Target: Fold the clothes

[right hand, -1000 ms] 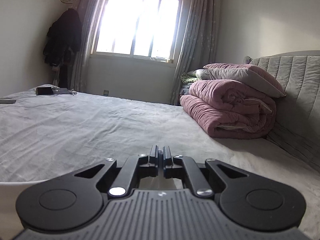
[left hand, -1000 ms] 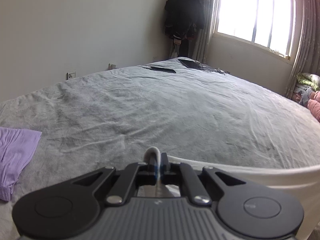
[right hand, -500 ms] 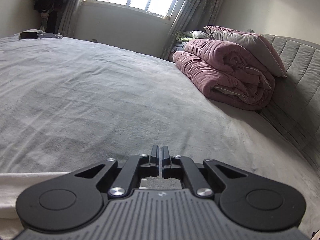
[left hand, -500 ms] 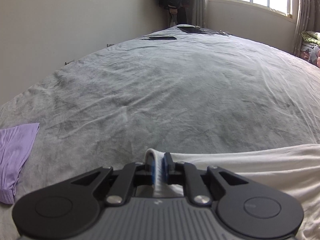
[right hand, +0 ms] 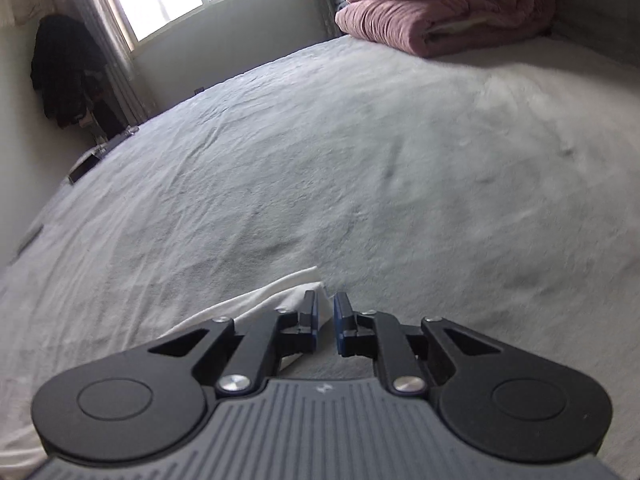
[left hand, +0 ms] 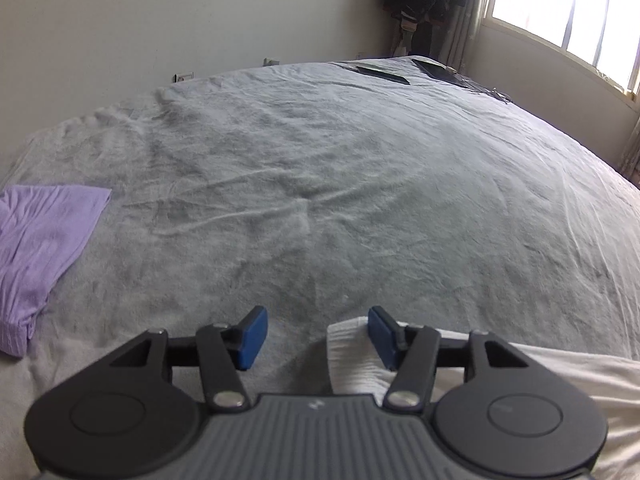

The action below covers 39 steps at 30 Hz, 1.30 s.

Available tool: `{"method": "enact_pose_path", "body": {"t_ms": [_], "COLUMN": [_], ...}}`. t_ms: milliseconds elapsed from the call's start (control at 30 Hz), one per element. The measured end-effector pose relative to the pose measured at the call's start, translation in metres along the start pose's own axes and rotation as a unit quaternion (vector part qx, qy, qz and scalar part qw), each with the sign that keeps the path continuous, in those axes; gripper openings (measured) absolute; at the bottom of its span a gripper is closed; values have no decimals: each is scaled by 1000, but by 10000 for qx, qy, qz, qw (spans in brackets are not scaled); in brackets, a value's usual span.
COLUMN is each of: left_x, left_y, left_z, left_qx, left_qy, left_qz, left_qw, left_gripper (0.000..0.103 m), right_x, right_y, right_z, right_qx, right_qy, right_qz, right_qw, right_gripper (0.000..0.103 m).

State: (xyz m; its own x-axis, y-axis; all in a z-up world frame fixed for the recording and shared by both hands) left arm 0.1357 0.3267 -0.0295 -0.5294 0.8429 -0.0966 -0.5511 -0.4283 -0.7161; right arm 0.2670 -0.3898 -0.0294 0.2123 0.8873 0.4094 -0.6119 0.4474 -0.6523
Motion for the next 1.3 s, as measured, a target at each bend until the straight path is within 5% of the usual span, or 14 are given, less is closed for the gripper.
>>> {"method": "enact_pose_path", "body": {"t_ms": [100,267,300,400,567,767,900,1067,1133,1300], "left_x": [-1,22,24,18,14,0,6,-5,-11,-15], "left_y": [0,-9,-9,-9,-12,-3,-6,-4,-3,1], "left_z": [1,5,4,5,9,6,7,9,11,6], "left_qx": [-24,-205,-199,-164,-269,-54,-127,-70,-109,-13], "left_qy": [-40,-374,-352,-78,-37,205,101,302,315,337], "left_qz": [-10,393,445,457,353,167,240,201,84,32], "left_qw": [10000,9983,9982,9988,9990,9996,9996,9993,9994,9994], "left_gripper": [59,59,59,59,59,59,59,59,59,59], "right_x": [7,23,26,30,31,15,4,-13,-12,9], "right_y": [12,15,15,9,0,28,16,6,2,-16], "right_z": [-14,-19,-18,-5,27,-13,4,14,10,-8], "right_qx": [160,-190,-219,-479,-1021,-437,-656,-581,-504,-348], "right_qy": [37,400,510,827,1476,2052,2416,2231,1894,1180], "right_qz": [-16,206,327,592,1291,2137,2252,2365,2250,1947], "right_qw": [9999,9988,9979,9937,9753,9541,9416,9439,9544,9731], "right_gripper": [15,13,2,2,2,2,1,1,13,19]}}
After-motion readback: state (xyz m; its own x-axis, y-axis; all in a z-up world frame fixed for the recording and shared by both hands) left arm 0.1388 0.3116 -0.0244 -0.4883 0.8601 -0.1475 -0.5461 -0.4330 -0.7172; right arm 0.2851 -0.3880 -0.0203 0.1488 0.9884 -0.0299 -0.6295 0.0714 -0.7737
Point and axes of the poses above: each gripper's, at about its wrist camera, not at the fingertips, and z roughly against the way its jaws point, x to its left, y to its underside, the point moved 10 cm from there along -z, roughly the way its jaws point, and after that the axes turned 1 degree about -y, right-handed, at the moved point
